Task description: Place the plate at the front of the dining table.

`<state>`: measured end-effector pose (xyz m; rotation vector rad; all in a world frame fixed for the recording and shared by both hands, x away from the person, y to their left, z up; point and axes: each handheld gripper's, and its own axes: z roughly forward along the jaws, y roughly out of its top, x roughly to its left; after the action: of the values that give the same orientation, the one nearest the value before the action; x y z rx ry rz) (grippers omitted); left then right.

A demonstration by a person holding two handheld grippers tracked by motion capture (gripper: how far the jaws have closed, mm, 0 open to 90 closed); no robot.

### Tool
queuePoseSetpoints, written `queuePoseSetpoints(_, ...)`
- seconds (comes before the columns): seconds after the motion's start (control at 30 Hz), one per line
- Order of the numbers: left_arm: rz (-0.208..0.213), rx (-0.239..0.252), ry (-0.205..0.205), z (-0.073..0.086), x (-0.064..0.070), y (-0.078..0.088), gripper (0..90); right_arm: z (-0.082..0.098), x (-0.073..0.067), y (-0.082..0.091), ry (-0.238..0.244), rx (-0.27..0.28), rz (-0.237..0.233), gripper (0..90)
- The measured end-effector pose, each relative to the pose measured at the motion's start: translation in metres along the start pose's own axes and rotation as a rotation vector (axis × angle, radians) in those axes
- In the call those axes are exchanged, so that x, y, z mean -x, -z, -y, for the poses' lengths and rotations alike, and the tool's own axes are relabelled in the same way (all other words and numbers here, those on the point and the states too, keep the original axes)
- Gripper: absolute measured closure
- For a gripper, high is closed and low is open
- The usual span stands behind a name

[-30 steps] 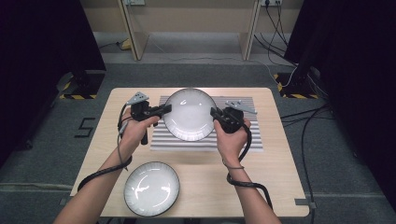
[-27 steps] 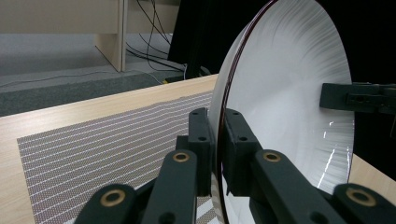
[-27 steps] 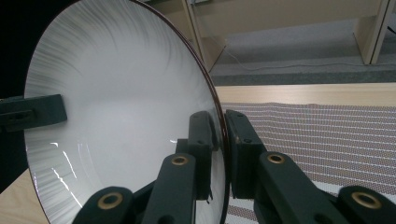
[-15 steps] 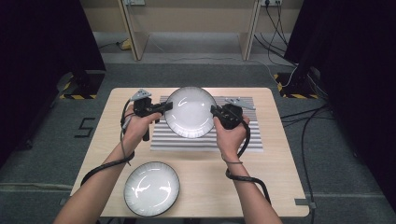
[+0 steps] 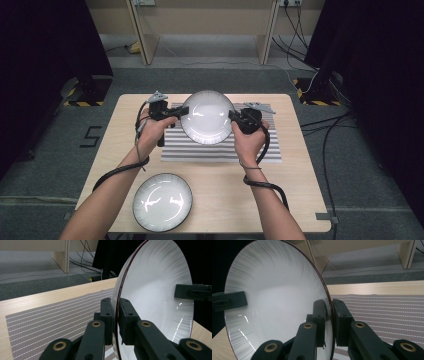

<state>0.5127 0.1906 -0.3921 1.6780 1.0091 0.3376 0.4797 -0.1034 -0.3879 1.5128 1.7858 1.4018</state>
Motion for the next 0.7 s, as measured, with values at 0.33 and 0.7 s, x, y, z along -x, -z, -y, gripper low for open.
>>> queuePoseSetpoints(0.33,-0.015,-0.029,0.026,0.004,-0.009,-0.018,81.3,0.003,0.009,-0.016,-0.012,-0.025,0.023,81.6)
queuePoseSetpoints(0.7,-0.039,-0.059,0.048,0.009,-0.016,-0.035,80.6,0.006,0.017,-0.03,-0.025,-0.053,0.047,81.5)
